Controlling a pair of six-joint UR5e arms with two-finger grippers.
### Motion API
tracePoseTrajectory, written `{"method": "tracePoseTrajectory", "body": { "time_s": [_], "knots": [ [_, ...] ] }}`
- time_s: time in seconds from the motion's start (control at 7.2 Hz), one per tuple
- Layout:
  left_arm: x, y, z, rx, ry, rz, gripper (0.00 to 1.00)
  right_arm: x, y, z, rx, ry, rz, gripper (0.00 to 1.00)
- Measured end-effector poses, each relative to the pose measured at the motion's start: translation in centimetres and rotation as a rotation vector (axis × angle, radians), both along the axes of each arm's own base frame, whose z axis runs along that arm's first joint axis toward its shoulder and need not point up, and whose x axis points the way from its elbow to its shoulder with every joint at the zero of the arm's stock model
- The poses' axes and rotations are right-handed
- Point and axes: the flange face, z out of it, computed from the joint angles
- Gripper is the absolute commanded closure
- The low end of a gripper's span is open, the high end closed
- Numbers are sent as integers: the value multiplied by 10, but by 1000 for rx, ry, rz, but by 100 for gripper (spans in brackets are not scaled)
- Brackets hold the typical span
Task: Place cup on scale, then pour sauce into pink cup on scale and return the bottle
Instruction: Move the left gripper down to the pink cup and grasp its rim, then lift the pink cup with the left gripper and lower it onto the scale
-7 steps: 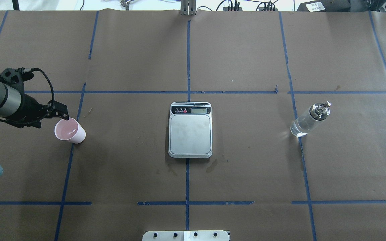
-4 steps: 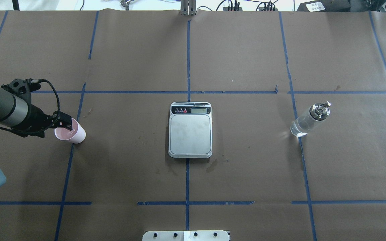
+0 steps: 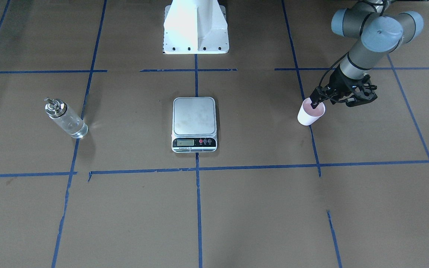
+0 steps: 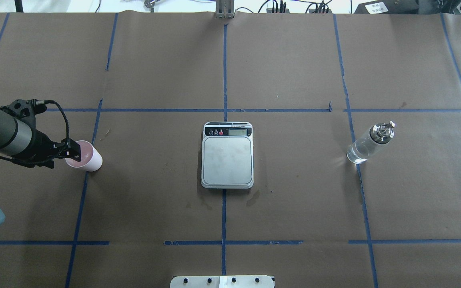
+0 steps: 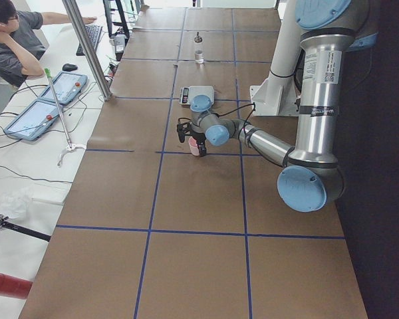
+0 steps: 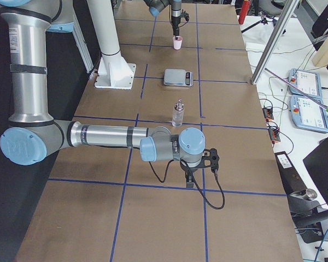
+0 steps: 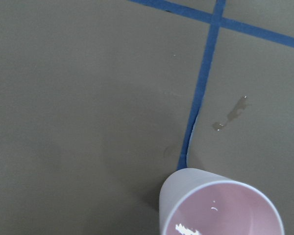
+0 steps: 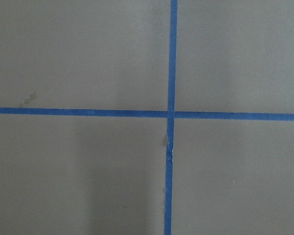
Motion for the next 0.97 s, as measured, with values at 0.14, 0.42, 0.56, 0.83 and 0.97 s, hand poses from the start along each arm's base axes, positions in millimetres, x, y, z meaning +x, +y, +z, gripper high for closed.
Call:
{"method": "tracePoseTrajectory", "body": {
  "time_s": [0.14,0.42,0.56,0.83,0.97],
  "knots": [
    [1,0,-1,0,1,1,96,0,0,0,1,1,0,0],
    [2,0,-4,2,5,2,100,0,0,-1,3,1,0,0],
    [-1,2,-9,7,12,1,100,0,0,-1,3,1,0,0],
    [-19,16,-55,4,15,3,100,-1,-1,-5,9,-11,-2,0],
    [-20,17,-93,-10,1,5,100,-2,-1,-7,12,-23,-3,0]
  ]
}}
